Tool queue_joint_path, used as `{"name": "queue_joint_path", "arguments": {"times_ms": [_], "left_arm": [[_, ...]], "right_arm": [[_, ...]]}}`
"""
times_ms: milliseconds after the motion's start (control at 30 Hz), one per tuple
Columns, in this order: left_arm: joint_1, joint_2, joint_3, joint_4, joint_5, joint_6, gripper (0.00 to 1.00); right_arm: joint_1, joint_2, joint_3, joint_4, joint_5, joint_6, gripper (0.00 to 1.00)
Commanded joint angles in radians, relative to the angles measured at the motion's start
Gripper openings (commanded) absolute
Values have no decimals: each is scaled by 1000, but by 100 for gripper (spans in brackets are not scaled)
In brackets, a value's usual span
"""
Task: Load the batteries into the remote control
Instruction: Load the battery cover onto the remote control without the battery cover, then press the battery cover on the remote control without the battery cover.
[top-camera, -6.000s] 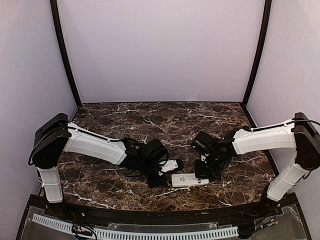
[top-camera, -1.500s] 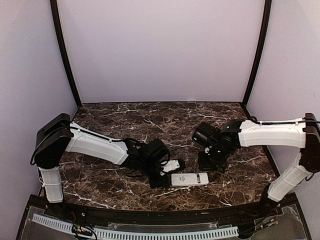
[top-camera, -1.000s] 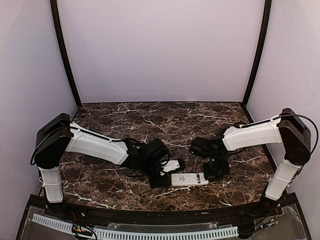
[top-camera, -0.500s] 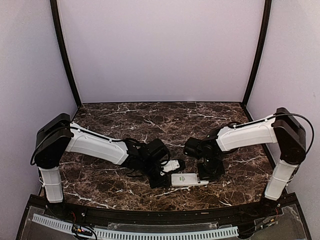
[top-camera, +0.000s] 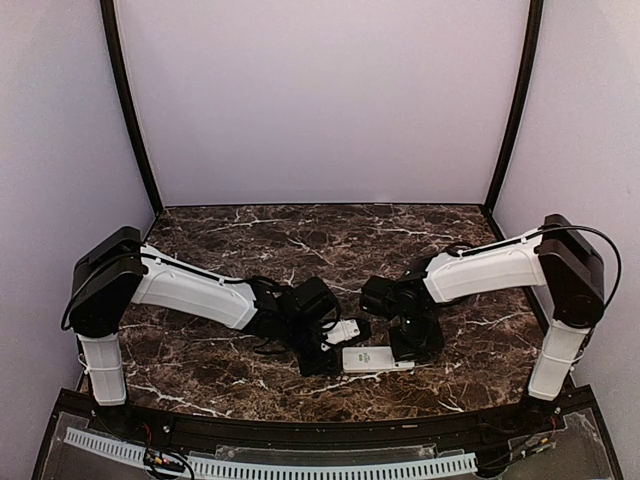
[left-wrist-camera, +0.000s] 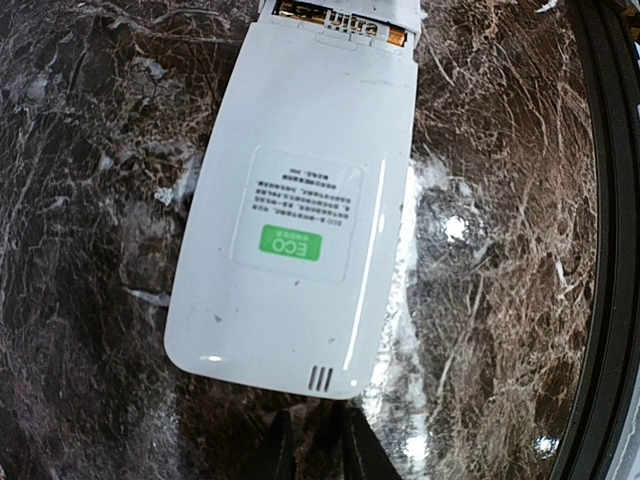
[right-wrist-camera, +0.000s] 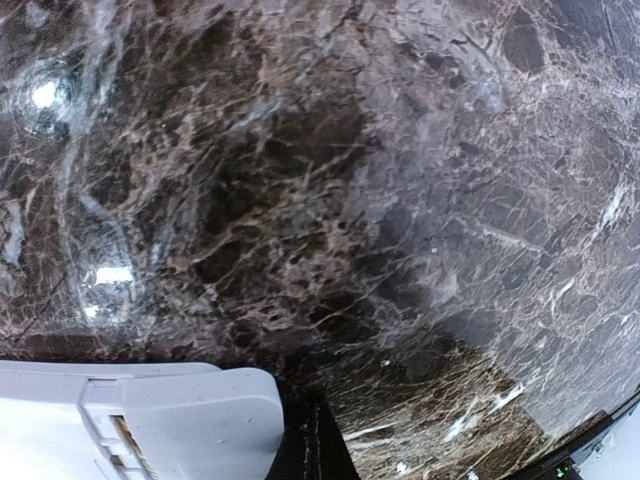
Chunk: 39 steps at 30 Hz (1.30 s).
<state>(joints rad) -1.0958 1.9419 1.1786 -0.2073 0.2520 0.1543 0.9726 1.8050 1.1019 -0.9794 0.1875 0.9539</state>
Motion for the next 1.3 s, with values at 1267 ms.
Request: {"name": "queue_joint_path", "arguments": {"times_ms": [1267], "left_arm": [[0, 11, 13, -40, 20, 10, 18]], "right_arm": [[-4, -258, -51, 214, -106, -106, 0]]}}
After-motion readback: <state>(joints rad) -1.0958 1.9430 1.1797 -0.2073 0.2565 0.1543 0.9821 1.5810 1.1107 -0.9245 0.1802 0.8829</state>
